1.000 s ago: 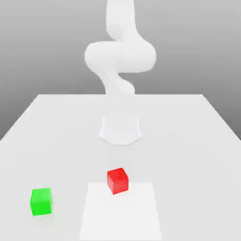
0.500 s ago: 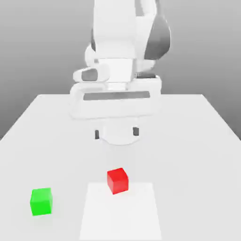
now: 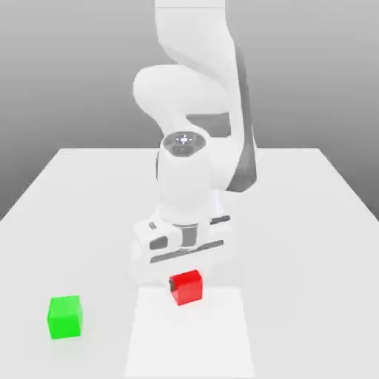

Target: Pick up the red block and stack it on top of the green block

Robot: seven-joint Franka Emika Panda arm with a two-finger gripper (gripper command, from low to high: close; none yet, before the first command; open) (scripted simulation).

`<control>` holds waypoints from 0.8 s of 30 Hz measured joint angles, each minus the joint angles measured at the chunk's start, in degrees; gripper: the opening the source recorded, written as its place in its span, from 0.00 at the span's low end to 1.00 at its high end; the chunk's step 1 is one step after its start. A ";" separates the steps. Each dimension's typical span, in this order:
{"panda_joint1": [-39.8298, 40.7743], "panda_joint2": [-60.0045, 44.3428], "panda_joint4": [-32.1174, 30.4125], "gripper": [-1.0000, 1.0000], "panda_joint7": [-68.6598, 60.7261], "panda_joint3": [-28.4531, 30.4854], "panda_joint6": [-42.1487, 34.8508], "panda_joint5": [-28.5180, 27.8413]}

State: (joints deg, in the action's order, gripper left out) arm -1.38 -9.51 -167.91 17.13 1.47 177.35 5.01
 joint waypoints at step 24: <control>17.82 3.12 20.05 0.00 -14.00 11.01 -23.31 -1.62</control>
State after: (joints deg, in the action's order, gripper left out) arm 16.44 -6.39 -147.86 3.14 12.48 154.05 3.39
